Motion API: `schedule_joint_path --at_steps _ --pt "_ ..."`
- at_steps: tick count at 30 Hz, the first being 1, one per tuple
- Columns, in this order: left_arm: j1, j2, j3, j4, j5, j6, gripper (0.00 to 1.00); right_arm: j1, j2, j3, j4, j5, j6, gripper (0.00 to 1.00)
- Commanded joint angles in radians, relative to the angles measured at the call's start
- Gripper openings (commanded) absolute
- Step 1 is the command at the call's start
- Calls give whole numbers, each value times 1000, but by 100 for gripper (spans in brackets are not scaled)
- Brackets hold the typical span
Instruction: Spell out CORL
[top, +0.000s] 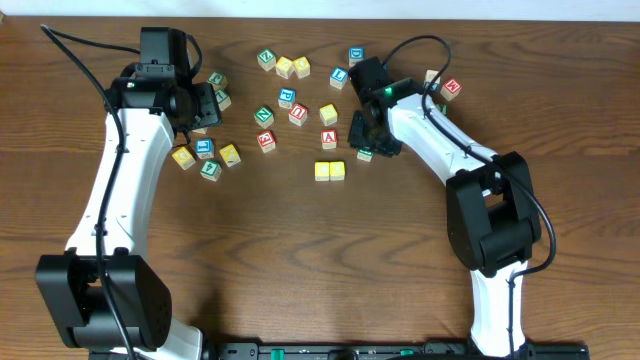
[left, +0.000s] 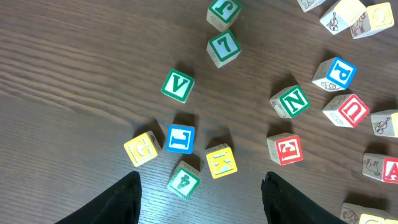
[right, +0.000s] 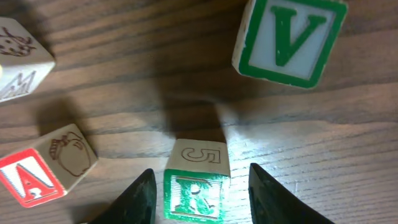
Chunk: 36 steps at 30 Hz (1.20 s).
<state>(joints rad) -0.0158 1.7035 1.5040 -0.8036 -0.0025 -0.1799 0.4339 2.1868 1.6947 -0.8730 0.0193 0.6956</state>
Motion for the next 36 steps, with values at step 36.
schedule_joint_path --at_steps 36 --pt "4 10 -10 5 2 2 61 26 13 -29 -12 -95 -237 28"
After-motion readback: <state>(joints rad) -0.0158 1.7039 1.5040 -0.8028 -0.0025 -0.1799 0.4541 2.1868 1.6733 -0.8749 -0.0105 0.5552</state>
